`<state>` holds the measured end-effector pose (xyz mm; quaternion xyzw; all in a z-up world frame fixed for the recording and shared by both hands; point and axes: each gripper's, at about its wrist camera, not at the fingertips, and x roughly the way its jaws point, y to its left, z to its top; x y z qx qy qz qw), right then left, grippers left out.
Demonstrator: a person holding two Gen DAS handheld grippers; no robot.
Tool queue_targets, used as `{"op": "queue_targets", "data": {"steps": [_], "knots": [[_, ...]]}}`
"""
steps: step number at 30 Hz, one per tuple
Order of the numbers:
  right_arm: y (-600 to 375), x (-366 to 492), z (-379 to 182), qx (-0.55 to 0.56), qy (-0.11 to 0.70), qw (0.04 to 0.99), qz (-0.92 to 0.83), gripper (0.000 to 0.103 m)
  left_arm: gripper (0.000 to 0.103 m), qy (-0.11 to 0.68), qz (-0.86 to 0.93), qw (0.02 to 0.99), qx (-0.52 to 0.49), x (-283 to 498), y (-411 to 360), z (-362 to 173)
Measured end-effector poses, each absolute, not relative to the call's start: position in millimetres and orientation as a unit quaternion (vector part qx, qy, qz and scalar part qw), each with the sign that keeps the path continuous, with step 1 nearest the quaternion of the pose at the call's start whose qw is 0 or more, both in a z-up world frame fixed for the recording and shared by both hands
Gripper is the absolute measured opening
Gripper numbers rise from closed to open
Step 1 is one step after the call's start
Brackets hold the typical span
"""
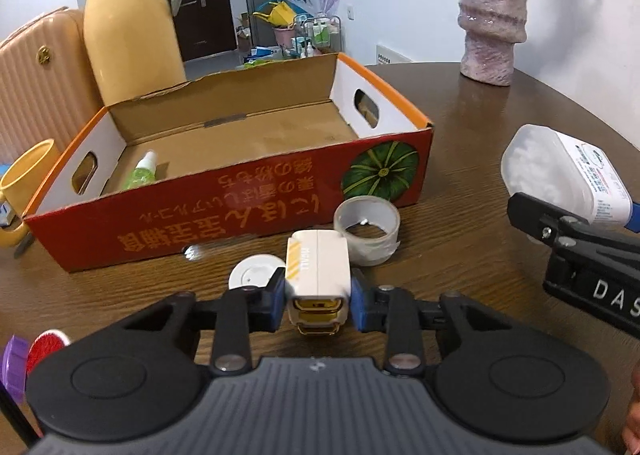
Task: Organize rigid objects
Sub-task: 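Grasp the white plug adapter with the left gripper, then carry the plug adapter and cotton-pad container over the box with both grippers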
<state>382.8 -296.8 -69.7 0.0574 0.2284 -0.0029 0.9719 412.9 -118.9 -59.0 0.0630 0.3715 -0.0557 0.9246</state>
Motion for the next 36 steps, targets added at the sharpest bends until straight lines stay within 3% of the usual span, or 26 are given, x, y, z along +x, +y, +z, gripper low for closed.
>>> {"op": "queue_targets", "data": {"steps": [21, 36], "knots": [[-282.7, 367.5, -65.2, 0.050, 0.194, 0.979, 0.027, 0.083, 0.032, 0.266, -0.047, 0.961, 0.051, 348.5, -88.0, -9.4], [-232.9, 346.7, -60.8, 0.032, 0.171, 0.983, 0.061, 0.083, 0.032, 0.244, -0.021, 0.970, -0.004, 339.7, -37.2, -1.2]]}}
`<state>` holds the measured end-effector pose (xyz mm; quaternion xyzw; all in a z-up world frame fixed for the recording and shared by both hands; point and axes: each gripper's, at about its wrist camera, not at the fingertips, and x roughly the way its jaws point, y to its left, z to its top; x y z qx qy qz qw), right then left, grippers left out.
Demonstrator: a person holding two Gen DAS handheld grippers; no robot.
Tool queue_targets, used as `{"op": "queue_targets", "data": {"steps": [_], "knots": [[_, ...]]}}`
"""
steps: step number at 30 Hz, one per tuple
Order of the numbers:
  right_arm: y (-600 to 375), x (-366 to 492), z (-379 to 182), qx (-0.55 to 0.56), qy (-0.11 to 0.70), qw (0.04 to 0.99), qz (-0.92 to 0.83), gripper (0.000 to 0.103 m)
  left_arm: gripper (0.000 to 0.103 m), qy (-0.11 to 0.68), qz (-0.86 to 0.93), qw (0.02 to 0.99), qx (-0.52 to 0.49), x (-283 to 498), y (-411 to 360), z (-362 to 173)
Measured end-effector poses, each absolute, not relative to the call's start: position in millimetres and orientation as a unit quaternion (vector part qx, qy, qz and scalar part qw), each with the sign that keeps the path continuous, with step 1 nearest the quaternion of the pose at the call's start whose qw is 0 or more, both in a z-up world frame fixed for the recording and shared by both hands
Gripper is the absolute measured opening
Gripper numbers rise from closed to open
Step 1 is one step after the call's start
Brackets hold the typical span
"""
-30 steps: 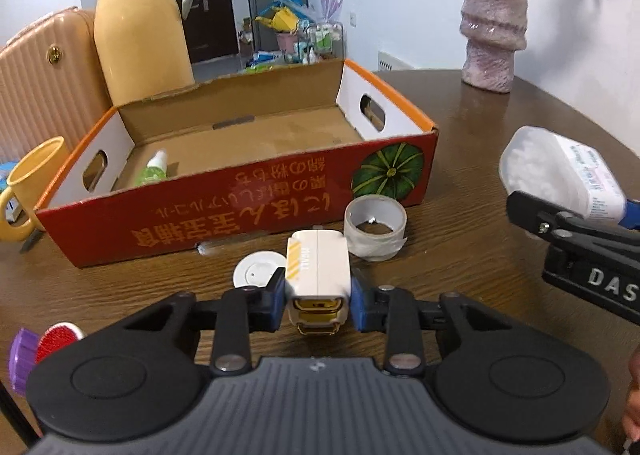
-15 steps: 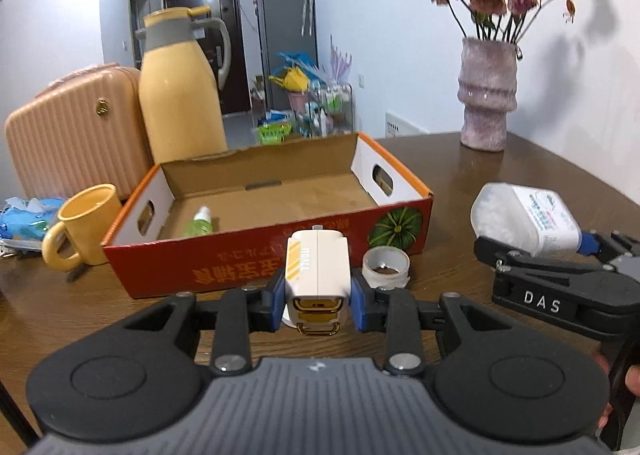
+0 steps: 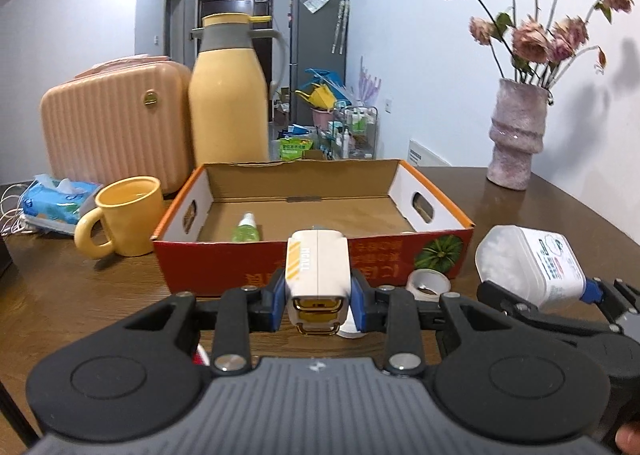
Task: Organize rigid objects
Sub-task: 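Carry the plug adapter and cotton-pad container over the box with both grippers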
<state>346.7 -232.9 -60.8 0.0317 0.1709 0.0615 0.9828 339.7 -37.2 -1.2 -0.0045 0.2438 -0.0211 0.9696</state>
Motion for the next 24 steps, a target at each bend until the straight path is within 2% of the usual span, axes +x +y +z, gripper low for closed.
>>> {"op": "queue_targets", "data": {"steps": [11, 24], "knots": [[-196.7, 352.0, -52.5, 0.012, 0.159, 0.984, 0.074, 0.083, 0.032, 0.231, -0.006, 0.973, -0.029, 345.7, -2.6, 5.6], [-178.5, 377.4, -26.1, -0.006, 0.143, 0.986, 0.084, 0.083, 0.032, 0.203, 0.003, 0.978, -0.050, 367.1, 4.6, 28.1]]}}
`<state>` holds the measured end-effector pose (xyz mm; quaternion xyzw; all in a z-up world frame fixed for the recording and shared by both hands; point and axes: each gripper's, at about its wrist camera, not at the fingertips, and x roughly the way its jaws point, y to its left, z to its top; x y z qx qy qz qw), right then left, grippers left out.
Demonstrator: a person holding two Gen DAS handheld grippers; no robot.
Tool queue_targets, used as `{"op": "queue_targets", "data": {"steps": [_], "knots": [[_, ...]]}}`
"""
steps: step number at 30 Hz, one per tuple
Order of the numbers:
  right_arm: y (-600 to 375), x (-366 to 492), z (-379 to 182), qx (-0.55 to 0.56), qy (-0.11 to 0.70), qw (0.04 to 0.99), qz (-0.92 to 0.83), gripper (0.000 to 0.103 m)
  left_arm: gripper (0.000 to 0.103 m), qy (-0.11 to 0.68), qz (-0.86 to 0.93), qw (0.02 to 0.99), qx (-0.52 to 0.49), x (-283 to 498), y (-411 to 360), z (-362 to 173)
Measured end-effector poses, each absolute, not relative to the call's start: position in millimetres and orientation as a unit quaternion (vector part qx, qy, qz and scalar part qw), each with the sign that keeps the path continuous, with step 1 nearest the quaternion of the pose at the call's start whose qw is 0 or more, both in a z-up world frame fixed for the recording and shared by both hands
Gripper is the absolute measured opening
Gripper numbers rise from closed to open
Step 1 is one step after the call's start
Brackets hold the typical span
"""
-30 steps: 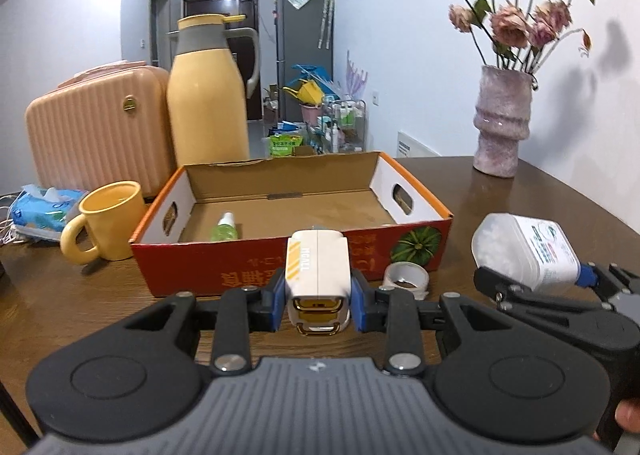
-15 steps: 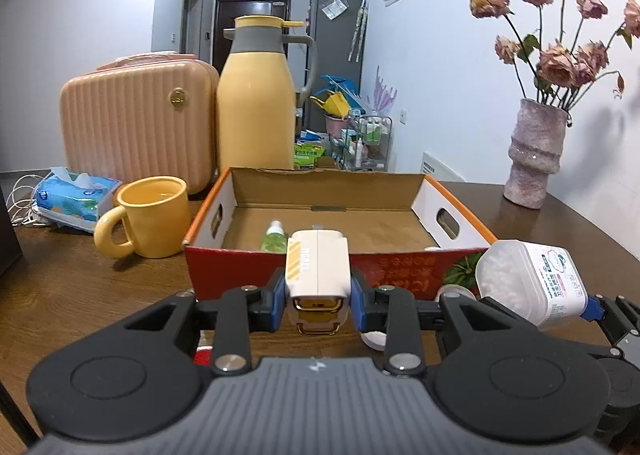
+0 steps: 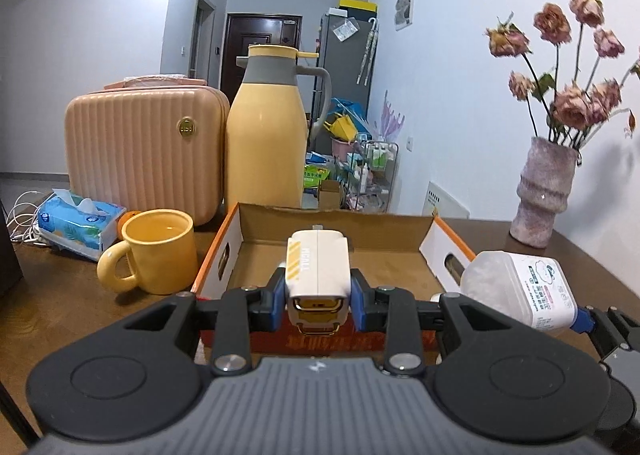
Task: Organize rigid objects
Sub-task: 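Carry the plug adapter and cotton-pad container over the box with both grippers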
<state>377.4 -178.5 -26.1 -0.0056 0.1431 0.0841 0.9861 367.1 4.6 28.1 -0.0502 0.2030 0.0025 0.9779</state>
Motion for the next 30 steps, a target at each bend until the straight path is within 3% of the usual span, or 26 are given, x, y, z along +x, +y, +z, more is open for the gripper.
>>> {"op": "queue_targets", "data": {"steps": [30], "knots": [[-162.3, 471.4, -14.8, -0.021, 0.189, 0.977, 0.101, 0.083, 0.032, 0.211, 0.033, 0.975, -0.062, 451.7, 4.9, 26.6]]}}
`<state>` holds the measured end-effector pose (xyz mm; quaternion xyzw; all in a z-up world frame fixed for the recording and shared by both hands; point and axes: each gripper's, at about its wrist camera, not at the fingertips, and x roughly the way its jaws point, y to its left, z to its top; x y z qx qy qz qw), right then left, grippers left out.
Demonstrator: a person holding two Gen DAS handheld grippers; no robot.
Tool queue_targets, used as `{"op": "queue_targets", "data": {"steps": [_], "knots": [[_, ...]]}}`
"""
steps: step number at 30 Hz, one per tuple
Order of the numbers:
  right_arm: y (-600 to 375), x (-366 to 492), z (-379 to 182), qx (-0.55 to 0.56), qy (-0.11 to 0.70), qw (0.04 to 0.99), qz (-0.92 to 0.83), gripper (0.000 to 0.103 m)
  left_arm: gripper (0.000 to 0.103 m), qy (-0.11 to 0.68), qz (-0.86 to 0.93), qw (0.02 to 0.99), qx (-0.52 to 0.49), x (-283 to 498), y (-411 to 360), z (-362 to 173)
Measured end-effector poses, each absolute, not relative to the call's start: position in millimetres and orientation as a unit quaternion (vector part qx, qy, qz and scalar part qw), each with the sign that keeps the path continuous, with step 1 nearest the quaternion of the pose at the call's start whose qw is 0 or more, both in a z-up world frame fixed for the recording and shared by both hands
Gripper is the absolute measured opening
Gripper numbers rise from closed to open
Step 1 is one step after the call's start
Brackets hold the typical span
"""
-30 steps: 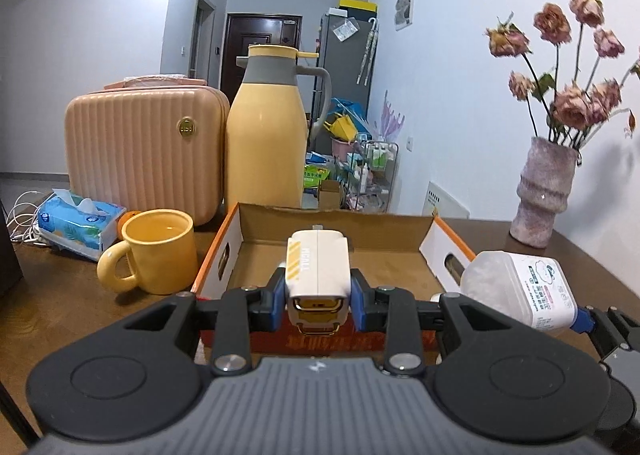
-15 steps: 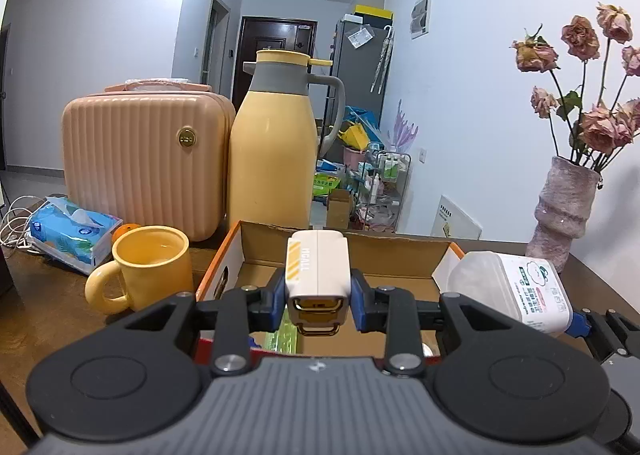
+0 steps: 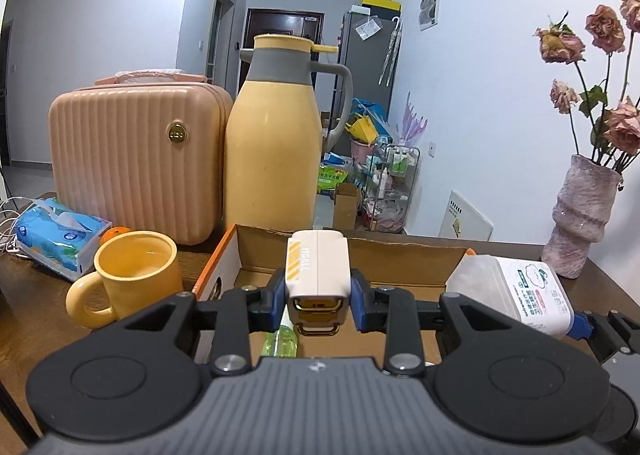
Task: Organize rigid objects
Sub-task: 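Carry the plug adapter and cotton-pad container over the box with both grippers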
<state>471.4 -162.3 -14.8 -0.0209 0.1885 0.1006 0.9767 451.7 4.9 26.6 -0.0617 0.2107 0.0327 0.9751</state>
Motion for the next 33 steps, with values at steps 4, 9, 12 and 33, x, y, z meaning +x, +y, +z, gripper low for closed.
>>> {"op": "queue_targets", "data": {"steps": [4, 9, 12, 33], "knots": [[-162.4, 486.5, -16.6, -0.017, 0.204, 0.974, 0.101, 0.083, 0.032, 0.221, 0.036, 0.973, -0.056, 464.6, 5.3, 22.9], [-160.6, 502.7, -21.0, -0.021, 0.227, 0.968, 0.101, 0.083, 0.032, 0.231, 0.043, 0.971, -0.051, 478.6, 5.6, 18.2], [-159.3, 512.4, -24.6, -0.024, 0.243, 0.965, 0.100, 0.083, 0.032, 0.242, 0.043, 0.968, -0.049, 486.8, 6.7, 14.6], [-153.1, 538.4, -47.1, -0.033, 0.290, 0.952, 0.097, 0.082, 0.032, 0.317, 0.055, 0.946, -0.047, 517.1, 16.7, -17.4]]}}
